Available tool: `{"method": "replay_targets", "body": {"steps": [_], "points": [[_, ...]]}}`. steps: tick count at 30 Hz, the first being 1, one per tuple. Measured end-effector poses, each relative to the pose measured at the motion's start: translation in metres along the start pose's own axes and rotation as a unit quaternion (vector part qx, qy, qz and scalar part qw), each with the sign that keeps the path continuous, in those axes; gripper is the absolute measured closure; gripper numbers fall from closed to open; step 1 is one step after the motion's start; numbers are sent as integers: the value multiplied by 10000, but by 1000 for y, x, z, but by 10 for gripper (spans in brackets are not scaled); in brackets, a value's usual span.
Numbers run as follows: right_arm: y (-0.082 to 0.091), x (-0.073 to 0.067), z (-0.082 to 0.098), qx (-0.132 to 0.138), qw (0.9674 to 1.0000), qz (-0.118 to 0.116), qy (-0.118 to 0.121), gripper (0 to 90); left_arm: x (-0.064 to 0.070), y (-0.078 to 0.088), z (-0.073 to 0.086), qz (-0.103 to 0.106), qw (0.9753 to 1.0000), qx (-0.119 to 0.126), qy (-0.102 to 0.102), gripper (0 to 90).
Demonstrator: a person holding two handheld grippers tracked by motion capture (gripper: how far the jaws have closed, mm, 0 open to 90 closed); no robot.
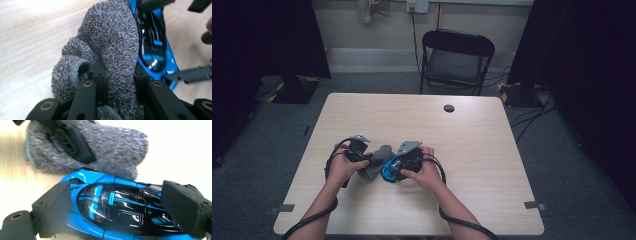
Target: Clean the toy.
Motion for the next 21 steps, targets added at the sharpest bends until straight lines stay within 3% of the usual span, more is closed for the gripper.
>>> {"method": "replay_targets", "body": {"steps": [5, 11, 14, 21], "points": [[0, 0, 0, 14, 10000, 5, 7, 99, -6, 12, 2, -88, 10000, 11, 19, 712], [0, 1, 1, 45, 10000, 14, 26, 99, -22, 19, -21, -459, 9987, 206, -34, 711], [0, 0, 0, 27, 10000, 10, 15, 99, -24, 14, -36, -491, 9983, 311, 47, 710], [0, 1, 1, 38, 10000, 9, 29, 99, -19, -10, -59, -514, 9982, 313, -14, 709]]}}
Point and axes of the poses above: each handheld gripper's, and its own axes: y roughly backward along the jaws, z roughly out of its underside, x roughly to its right, the point moved 8 cm from there along -y, roughly forward along the jaws, and after that the axes turned 12 degrees about -z, right-handed, at the moved point
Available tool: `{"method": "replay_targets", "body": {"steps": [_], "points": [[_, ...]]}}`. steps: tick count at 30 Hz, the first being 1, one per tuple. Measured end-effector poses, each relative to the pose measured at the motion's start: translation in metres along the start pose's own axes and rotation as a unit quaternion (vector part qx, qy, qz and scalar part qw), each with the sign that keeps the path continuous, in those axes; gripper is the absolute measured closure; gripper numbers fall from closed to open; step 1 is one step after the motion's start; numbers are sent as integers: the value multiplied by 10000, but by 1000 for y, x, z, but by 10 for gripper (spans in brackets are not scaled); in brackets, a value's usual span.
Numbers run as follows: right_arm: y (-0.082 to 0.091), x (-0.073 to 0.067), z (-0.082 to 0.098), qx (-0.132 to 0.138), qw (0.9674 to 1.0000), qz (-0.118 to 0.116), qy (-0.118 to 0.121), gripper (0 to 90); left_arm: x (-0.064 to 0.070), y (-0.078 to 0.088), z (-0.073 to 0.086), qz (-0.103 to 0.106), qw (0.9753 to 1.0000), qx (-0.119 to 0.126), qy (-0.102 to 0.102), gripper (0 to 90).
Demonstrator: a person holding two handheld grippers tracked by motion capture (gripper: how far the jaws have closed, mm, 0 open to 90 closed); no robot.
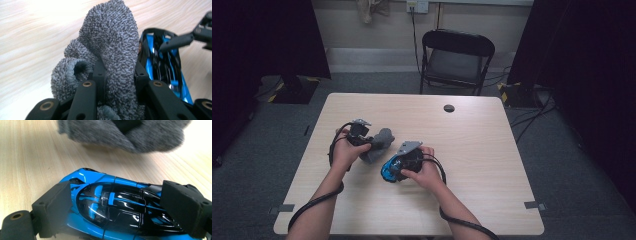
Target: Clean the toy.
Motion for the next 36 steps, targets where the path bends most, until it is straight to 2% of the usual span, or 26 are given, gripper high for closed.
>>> {"method": "replay_targets", "body": {"steps": [4, 13, 17, 24, 36], "points": [[0, 0, 0, -6, 10000, -12, 8, 101, 7, -15, -8, 9, 10000, 40, -40, 710], [0, 1, 0, -20, 10000, -28, 10, 106, 22, -43, -11, 143, 9996, 96, 202, 710], [0, 1, 0, -33, 10000, -31, -1, 106, 30, -50, -11, 196, 9995, 117, 220, 710], [0, 1, 0, -29, 10000, -34, 13, 107, 30, -47, -6, 272, 9995, 98, 158, 711], [1, 1, 0, -25, 10000, -42, 15, 108, 29, -38, 4, 390, 9990, 40, 196, 711]]}}
Point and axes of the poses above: each handheld gripper's, and its own axes: y roughly backward along the jaws, z roughly out of its underside, x roughly to its right, the point moved 8 cm from there along -y, roughly forward along the jaws, and after that the axes turned 12 degrees about -z, right-handed, at the moved point
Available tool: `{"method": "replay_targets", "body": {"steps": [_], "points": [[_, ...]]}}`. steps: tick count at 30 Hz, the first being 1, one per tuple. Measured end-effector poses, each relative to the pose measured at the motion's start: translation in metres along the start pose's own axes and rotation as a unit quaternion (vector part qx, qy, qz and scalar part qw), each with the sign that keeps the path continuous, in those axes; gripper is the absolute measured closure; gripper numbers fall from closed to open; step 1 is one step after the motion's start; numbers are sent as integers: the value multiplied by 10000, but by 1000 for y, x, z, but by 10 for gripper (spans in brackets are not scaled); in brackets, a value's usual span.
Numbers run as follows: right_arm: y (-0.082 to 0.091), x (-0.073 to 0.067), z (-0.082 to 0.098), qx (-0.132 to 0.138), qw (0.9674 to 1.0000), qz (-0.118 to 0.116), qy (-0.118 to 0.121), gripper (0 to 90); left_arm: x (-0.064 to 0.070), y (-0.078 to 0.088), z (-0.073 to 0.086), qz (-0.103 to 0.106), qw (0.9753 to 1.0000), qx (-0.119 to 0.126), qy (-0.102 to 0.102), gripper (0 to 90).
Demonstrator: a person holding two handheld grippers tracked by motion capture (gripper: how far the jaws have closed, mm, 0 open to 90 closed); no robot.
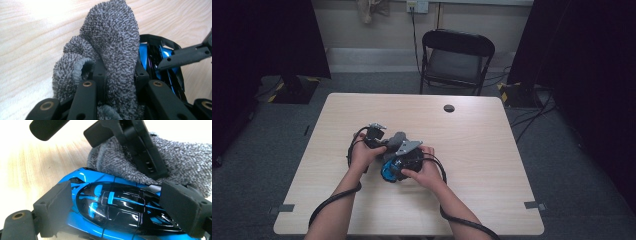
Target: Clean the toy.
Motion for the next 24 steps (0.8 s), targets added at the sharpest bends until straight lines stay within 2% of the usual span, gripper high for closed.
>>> {"method": "replay_targets", "body": {"steps": [9, 20, 24], "points": [[0, -1, 0, 22, 10000, 3, -26, 108, -4, 11, 10, 81, 9999, -120, -70, 711], [0, -1, 0, 16, 10000, 6, -9, 108, -7, 27, 28, 195, 9998, -102, 18, 711], [0, -1, 0, 10, 10000, 2, -10, 108, -8, 32, 33, 191, 9998, -102, -14, 711]]}}
Point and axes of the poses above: each handheld gripper's, and its own axes: y roughly backward along the jaws, z roughly out of its underside, x roughly to its right, the point moved 8 cm from there along -y, roughly forward along the jaws, and after that the axes turned 12 degrees about -z, right-handed, at the moved point
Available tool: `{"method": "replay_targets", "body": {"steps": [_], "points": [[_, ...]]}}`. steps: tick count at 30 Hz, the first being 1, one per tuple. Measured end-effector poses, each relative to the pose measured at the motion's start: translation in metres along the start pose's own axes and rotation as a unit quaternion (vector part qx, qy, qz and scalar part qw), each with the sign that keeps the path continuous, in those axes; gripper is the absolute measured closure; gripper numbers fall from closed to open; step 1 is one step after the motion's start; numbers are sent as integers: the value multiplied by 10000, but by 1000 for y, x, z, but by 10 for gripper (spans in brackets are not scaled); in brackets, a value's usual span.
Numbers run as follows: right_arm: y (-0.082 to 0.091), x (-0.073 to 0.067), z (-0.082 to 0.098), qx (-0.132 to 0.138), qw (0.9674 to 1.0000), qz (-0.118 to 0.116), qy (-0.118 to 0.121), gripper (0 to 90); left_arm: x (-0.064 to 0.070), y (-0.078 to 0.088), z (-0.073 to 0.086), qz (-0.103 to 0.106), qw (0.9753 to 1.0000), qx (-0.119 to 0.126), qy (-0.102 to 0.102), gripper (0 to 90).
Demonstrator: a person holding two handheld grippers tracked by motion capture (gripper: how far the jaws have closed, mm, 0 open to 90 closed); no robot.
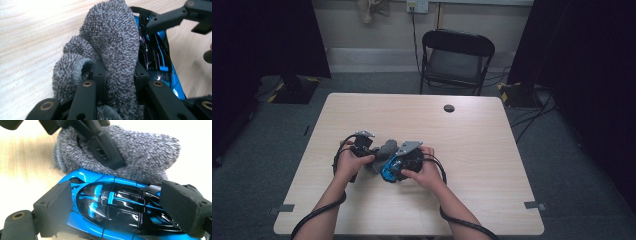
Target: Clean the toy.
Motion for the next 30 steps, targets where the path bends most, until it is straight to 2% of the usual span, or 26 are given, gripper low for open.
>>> {"method": "replay_targets", "body": {"steps": [2, 10, 14, 17, 20, 21, 22, 23, 24, 25, 26, 27, 28, 29, 30], "points": [[0, 0, 0, 24, 10000, 3, 10, 108, -1, 5, 5, 17, 10000, -23, 29, 711], [0, 0, 0, -4, 10000, -8, 4, 108, -3, 18, 19, 37, 9999, -127, -79, 711], [0, 0, 0, -4, 10000, -7, 3, 108, -3, 26, 28, 123, 9999, -99, 1, 711], [0, 0, 0, 3, 10000, -5, 0, 108, -5, 30, 30, 72, 9999, -138, -15, 711], [0, 0, 0, 13, 10000, 1, 8, 109, -9, 34, 27, -18, 9999, -114, -10, 711], [0, 0, 0, 4, 10000, -2, 4, 108, -14, 38, 20, -119, 9999, -19, 57, 710], [0, 0, 0, 5, 10000, -2, 6, 108, -14, 38, 20, -119, 9999, -19, 57, 710], [0, 0, 0, 4, 10000, -2, 3, 108, -19, 39, 10, -211, 9997, 105, 99, 710], [0, -1, 0, 6, 10000, 2, 1, 108, -19, 39, 10, -211, 9997, 105, 99, 710], [0, 0, 0, 14, 10000, 4, 6, 108, -21, 38, -2, -240, 9993, 236, 175, 710], [0, 0, 0, 14, 10000, 4, 6, 108, -21, 38, -2, -240, 9993, 236, 175, 710], [0, 0, 0, 0, 10000, -2, -3, 108, -22, 34, -12, -307, 9988, 328, 196, 709], [0, 0, 0, 0, 10000, -2, -3, 108, -22, 34, -12, -307, 9988, 328, 196, 709], [0, 0, 0, 1, 10000, 0, 2, 108, -19, 27, -22, -312, 9985, 401, 194, 708], [0, 0, 0, 1, 10000, 0, 2, 108, -19, 27, -22, -312, 9985, 401, 194, 708]]}}
Point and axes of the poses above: each handheld gripper's, and its own axes: y roughly backward along the jaws, z roughly out of its underside, x roughly to its right, the point moved 8 cm from there along -y, roughly forward along the jaws, and after that the axes turned 12 degrees about -z, right-handed, at the moved point
